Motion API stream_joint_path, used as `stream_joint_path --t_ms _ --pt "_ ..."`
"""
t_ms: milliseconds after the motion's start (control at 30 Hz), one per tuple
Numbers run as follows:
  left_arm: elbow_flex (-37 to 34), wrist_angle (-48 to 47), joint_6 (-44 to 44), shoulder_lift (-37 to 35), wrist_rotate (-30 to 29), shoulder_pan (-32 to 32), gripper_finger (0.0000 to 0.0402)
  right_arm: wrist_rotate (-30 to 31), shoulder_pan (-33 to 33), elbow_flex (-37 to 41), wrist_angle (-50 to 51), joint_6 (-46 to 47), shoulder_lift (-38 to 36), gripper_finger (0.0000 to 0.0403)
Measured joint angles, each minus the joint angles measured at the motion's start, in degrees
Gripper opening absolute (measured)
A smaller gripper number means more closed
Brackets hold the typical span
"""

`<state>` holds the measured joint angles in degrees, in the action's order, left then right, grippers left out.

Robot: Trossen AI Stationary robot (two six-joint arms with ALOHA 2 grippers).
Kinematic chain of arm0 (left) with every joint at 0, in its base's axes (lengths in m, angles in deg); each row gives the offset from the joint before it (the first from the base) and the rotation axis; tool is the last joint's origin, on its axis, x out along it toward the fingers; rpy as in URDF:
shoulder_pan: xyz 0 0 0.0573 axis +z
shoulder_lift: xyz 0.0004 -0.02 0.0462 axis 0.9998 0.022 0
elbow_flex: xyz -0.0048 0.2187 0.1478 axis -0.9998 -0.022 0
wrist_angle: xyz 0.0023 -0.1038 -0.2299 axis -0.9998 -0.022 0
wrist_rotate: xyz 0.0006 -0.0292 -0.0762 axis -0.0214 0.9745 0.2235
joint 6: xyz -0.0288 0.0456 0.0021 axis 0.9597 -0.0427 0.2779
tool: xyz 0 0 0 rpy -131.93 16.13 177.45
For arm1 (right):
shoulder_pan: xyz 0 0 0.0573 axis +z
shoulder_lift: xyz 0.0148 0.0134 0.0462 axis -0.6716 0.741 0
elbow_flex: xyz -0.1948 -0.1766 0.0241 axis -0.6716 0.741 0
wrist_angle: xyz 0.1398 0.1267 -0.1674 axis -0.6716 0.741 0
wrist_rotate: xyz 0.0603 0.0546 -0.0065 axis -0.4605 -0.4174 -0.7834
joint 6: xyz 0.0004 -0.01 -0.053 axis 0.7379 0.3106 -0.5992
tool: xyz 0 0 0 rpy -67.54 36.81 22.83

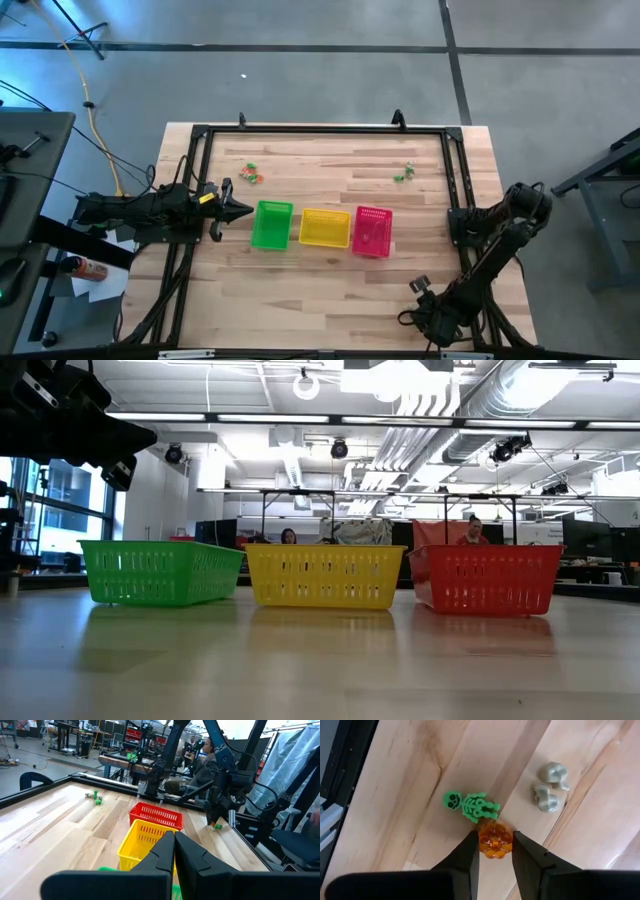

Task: Sort Halloween decoration
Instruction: Put the orange pumpkin toy into the red basket

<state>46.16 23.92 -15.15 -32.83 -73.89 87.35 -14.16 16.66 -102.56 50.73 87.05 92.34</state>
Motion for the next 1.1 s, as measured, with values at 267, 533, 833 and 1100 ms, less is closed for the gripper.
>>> stream_joint_path --t_ms 267,533,833,1100 --pt "0.0 -0.01 0.0 0.0 -0.02 0.02 0.0003 0.62 -1.55 0.14 5.53 2.53 -5.8 0.0081" --pt "0.0 0.01 0.01 0.0 -0.01 0.01 0.0003 8.16 -5.61 0.12 10.61 4.73 -15.99 0.0081" --pt "0.01 -0.01 0.02 -0.01 0.0 0.0 0.0003 18.7 -17.73 0.08 -6.75 -0.04 -20.79 0.0081" --pt "0.0 0.01 0.0 0.0 0.0 0.02 0.0003 27.77 -31.06 0.03 -25.58 -12.27 -21.62 0.0081"
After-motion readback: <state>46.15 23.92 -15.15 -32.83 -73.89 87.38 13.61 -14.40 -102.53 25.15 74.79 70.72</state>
